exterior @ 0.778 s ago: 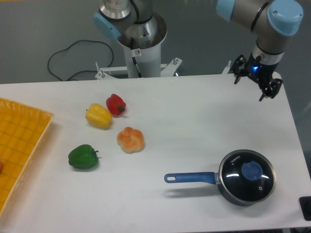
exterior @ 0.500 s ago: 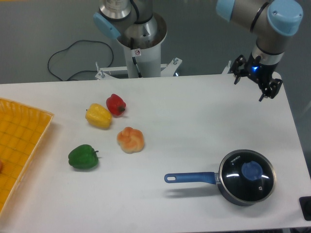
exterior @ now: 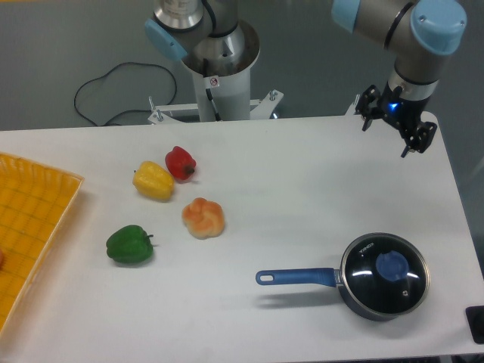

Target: Open the lid

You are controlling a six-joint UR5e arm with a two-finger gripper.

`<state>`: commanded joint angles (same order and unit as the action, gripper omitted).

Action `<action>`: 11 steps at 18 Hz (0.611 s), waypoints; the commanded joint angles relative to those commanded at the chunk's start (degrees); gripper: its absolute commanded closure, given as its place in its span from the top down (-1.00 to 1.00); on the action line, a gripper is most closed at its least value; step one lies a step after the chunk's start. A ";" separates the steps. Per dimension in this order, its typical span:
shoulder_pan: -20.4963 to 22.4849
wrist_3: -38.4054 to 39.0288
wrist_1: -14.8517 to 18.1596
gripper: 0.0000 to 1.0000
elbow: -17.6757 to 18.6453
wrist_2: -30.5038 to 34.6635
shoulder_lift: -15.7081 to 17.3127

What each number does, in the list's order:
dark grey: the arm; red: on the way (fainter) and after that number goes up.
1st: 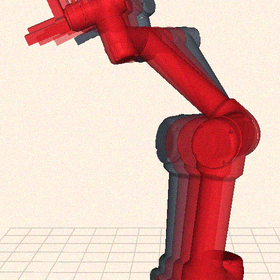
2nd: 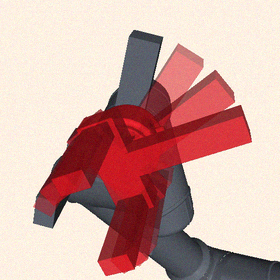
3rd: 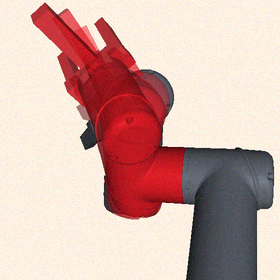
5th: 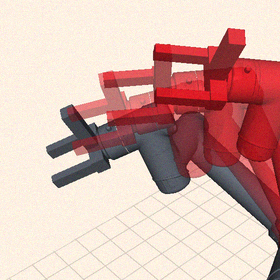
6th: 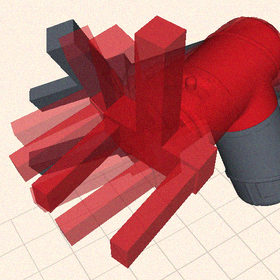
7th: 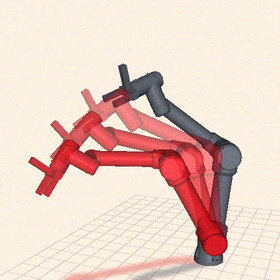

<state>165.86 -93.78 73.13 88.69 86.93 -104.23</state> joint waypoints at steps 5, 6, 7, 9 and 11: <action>-2.91 4.65 -0.09 1.00 -4.13 -0.89 -3.25; -3.17 5.79 -0.18 1.00 -5.10 -1.06 -4.22; -4.04 7.80 -0.87 1.00 -5.54 -1.32 -5.62; -6.07 12.11 -5.34 1.00 -5.29 -0.10 -7.30; -6.51 13.97 -5.54 1.00 -5.36 -0.18 -6.78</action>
<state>159.35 -79.81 67.59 83.33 86.75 -111.01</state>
